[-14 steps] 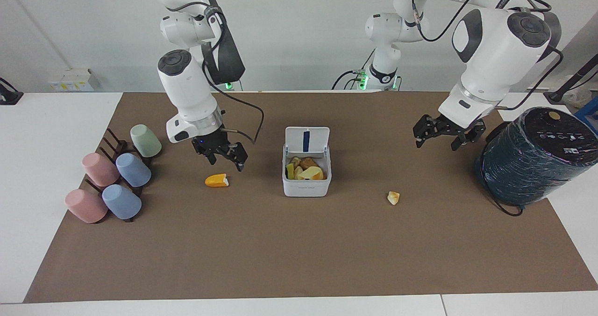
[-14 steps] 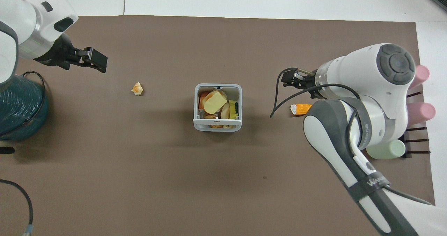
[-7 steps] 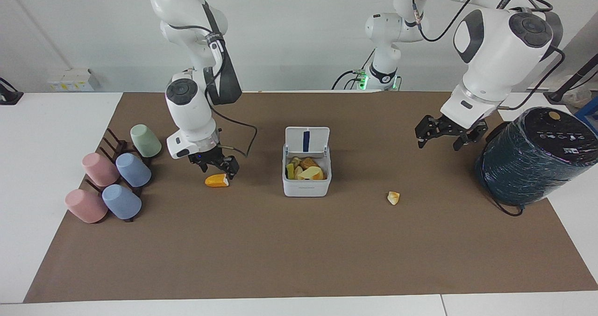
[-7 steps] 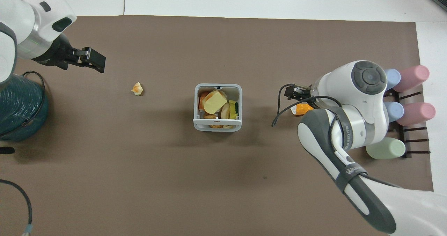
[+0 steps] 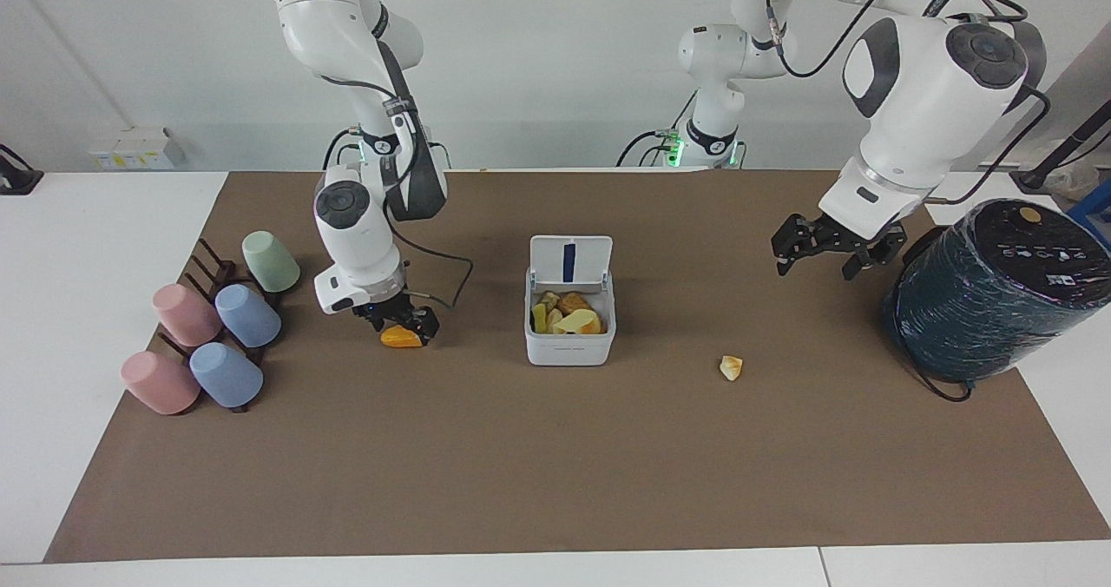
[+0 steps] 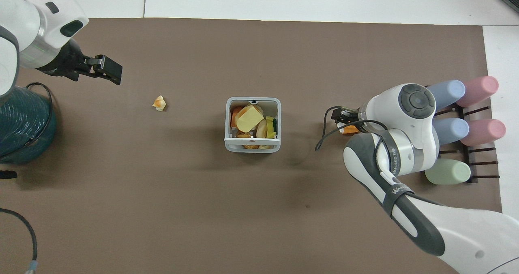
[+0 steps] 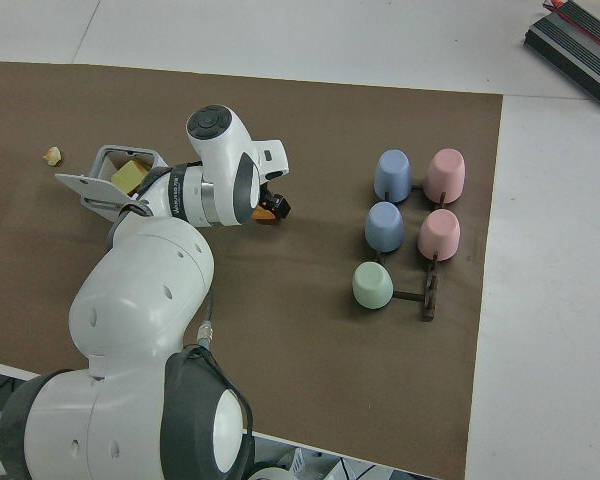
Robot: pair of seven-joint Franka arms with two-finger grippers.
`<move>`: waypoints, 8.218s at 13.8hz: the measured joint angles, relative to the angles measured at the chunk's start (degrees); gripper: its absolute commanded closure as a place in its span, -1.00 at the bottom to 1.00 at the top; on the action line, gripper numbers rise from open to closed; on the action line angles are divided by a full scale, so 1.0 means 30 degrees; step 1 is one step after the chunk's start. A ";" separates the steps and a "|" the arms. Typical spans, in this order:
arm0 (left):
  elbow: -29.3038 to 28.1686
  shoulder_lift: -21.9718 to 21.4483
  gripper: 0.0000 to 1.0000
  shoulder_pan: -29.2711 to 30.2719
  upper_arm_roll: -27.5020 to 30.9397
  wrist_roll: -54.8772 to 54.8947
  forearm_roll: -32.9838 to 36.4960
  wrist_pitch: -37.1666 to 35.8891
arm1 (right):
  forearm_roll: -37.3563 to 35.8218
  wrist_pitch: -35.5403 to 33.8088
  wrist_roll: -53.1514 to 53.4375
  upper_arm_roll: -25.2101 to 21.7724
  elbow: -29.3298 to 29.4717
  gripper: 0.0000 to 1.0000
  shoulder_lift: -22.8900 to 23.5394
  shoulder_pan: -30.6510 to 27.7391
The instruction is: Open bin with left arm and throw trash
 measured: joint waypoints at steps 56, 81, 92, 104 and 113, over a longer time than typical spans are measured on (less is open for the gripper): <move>-1.2241 0.1378 0.62 -0.1087 -0.0230 -0.0761 0.0002 1.7123 | 0.1923 -0.7310 0.0765 0.0353 0.3959 -1.00 -0.5832 0.0370; -0.3808 0.1471 1.00 -0.6996 -0.1714 -1.1243 -0.0903 0.5130 | -0.0840 -1.4938 -0.6833 0.0532 0.6747 -1.00 -0.6041 -0.3558; -0.2309 0.1338 -0.77 -0.7383 -0.1256 -1.1503 -0.1559 0.3452 | -0.0840 -1.4457 -0.6833 0.0559 0.6051 -1.00 -0.6363 -0.3558; 0.0164 -0.0240 -0.57 -0.3058 -0.0970 -0.8885 -0.1310 -0.0335 | -0.0840 -1.4372 -0.6833 0.0581 0.6052 -1.00 -0.6382 -0.3540; 0.0158 -0.0547 -1.00 -0.0593 -0.0888 -0.4266 0.0812 -0.0307 | -0.0833 -1.3390 -0.6833 0.0650 0.6113 -1.00 -0.6382 -0.3486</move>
